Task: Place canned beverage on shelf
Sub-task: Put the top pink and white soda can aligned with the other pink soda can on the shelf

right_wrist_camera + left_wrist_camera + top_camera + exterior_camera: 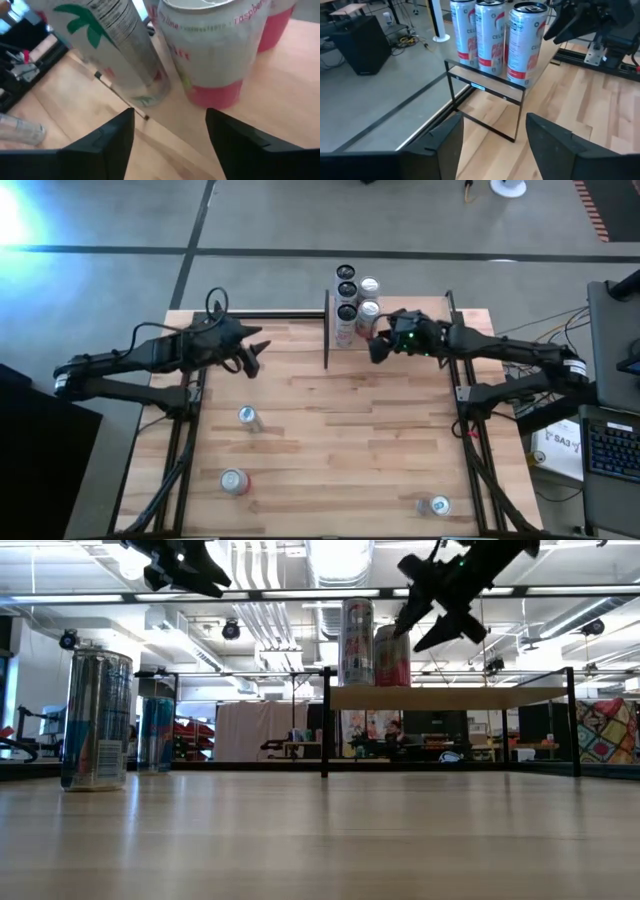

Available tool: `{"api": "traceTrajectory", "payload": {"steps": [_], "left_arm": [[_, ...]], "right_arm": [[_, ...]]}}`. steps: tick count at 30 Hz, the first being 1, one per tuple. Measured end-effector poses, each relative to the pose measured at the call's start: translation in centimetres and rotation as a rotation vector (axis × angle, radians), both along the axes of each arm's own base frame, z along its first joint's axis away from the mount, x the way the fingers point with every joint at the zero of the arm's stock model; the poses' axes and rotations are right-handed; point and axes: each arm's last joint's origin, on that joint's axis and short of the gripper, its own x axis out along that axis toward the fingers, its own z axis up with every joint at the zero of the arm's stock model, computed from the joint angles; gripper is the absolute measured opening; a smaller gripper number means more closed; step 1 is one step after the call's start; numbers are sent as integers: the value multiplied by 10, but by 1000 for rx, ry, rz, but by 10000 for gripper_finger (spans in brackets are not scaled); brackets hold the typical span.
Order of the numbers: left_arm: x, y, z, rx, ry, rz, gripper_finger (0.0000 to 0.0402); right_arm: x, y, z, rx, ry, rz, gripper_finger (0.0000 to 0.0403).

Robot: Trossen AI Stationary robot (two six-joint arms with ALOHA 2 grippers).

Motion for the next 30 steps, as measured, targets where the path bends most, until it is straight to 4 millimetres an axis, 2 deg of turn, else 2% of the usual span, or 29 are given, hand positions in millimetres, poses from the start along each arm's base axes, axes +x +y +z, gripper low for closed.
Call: {"api": "traceTrajectory", "payload": {"steps": [5,11,25,30], "left_arm": [[-1,4,0,3,0,20,176],[-2,8,0,17,9,37,159],[-4,19,4,41,-14,65,133],[-3,19,4,25,-23,51,123]], "right_arm": [[7,-4,-12,-33,-55,-26,206],[1,-17,-22,-57,-50,-109,196],[-10,-43,-21,-81,-79,-192,196],[-8,-40,-22,-22,-110,-110,196]]}}
